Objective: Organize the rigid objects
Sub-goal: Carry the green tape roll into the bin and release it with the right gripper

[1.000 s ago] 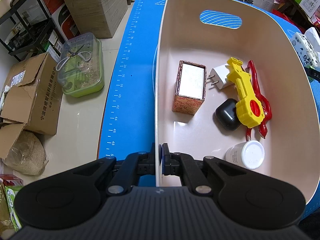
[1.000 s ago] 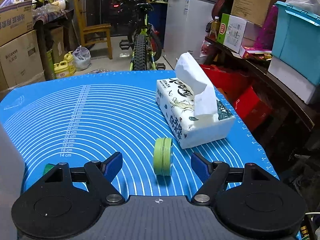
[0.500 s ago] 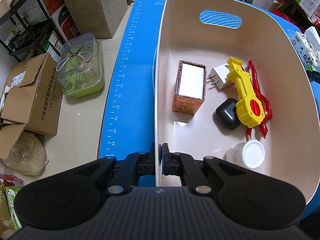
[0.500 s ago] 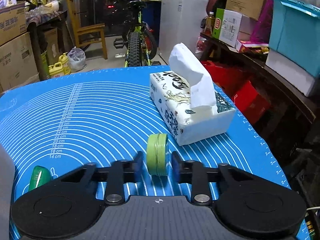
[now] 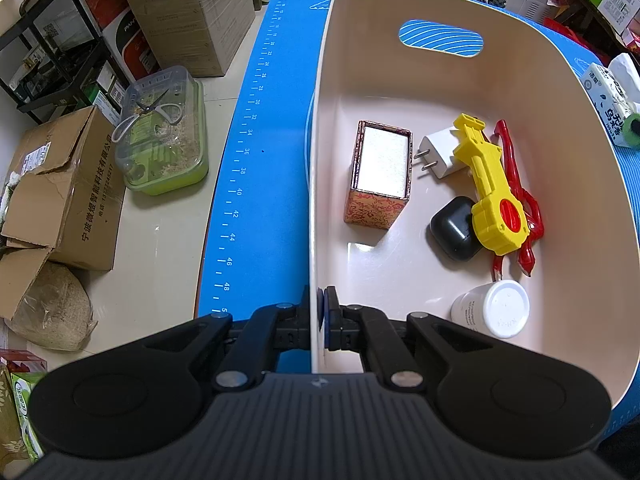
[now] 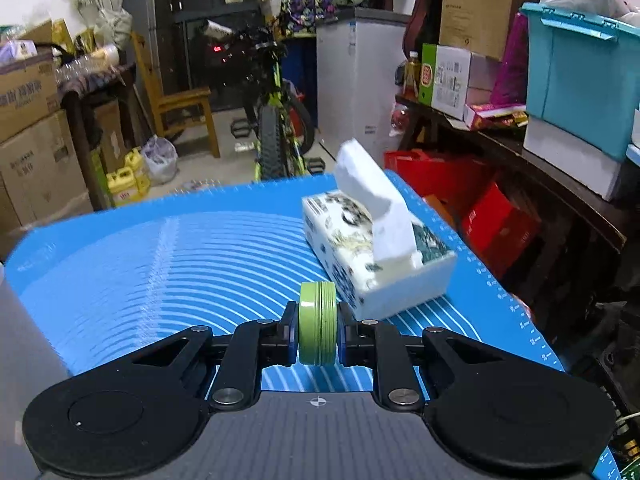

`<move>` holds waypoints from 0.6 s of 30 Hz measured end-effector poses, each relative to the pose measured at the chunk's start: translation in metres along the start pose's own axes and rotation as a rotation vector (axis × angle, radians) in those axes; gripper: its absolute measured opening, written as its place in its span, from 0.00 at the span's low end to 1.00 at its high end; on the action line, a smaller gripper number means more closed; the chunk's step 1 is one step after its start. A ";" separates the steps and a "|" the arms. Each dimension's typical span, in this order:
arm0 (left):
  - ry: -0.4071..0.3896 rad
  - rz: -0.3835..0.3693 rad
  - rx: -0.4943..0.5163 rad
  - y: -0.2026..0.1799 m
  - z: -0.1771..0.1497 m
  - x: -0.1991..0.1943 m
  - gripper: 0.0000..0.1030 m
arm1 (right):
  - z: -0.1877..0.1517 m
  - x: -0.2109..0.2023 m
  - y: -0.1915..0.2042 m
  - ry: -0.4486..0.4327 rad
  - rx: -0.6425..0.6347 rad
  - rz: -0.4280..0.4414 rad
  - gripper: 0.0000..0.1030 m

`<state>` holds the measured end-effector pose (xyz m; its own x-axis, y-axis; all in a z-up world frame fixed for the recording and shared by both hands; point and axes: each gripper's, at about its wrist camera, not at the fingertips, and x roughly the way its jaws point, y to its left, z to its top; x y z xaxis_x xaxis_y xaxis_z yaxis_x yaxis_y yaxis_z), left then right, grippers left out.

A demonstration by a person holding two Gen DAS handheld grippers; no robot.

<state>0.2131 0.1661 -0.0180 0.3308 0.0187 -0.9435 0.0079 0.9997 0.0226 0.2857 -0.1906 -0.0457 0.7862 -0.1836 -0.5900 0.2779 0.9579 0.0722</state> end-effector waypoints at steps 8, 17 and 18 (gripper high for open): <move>0.000 0.000 0.000 0.000 0.000 0.000 0.05 | 0.018 -0.053 0.035 -0.119 -0.031 0.050 0.28; -0.001 0.003 0.002 0.001 0.000 -0.001 0.06 | 0.023 -0.108 0.090 -0.230 -0.169 0.213 0.28; -0.001 0.003 0.002 0.001 0.000 -0.001 0.06 | 0.022 -0.112 0.098 -0.233 -0.182 0.231 0.28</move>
<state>0.2126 0.1668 -0.0175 0.3319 0.0217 -0.9430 0.0091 0.9996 0.0262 0.2370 -0.0815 0.0452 0.9269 0.0164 -0.3749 -0.0074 0.9997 0.0253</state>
